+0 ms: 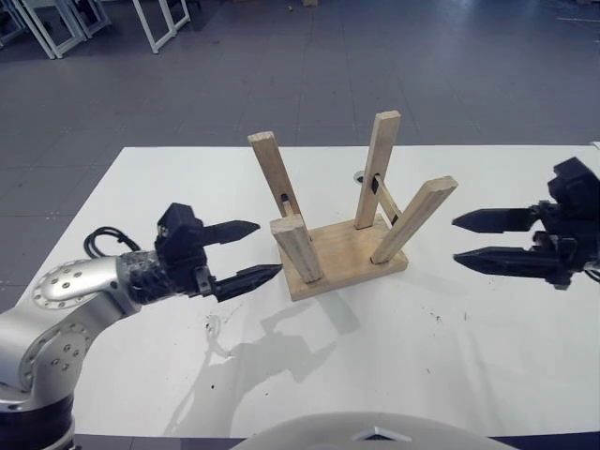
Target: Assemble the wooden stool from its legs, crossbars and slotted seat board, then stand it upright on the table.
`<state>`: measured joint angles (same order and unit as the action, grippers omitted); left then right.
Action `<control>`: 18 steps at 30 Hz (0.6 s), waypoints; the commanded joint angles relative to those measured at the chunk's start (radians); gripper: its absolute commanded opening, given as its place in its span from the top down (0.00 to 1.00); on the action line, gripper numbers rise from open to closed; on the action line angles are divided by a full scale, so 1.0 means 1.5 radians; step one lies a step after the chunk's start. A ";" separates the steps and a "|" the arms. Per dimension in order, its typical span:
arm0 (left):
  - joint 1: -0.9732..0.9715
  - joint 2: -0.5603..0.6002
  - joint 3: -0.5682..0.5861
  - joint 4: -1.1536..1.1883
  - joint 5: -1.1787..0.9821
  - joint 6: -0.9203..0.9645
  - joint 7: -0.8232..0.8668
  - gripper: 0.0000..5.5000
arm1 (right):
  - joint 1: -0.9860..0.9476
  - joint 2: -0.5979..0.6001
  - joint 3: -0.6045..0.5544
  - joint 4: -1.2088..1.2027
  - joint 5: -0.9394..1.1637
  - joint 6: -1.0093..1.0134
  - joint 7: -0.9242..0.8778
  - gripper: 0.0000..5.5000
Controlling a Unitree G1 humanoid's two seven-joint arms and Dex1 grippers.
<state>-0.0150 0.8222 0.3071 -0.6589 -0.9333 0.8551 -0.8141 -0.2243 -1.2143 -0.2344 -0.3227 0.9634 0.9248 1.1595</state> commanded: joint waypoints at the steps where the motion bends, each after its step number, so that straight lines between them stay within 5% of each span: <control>1: -0.059 -0.002 -0.052 0.009 0.015 0.002 0.028 0.20 | -0.051 -0.012 0.113 0.089 -0.169 -0.152 0.086 0.27; 7: -0.130 -0.038 -0.099 0.057 0.034 -0.011 0.061 0.20 | -0.205 0.127 0.231 0.190 -0.277 -0.231 0.100 0.27; 14: -0.156 -0.043 -0.119 0.083 0.027 -0.010 0.035 0.42 | -0.273 0.228 0.270 0.229 -0.303 -0.221 0.112 0.27; 18: -0.151 -0.034 -0.119 0.100 0.031 -0.016 0.003 0.55 | -0.269 0.243 0.268 0.193 -0.265 -0.151 0.127 0.40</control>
<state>-0.2386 0.7534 0.1293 -0.5208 -0.8972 0.8432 -0.7897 -0.6107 -0.8556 0.1692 -0.0022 0.5474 0.6585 1.3360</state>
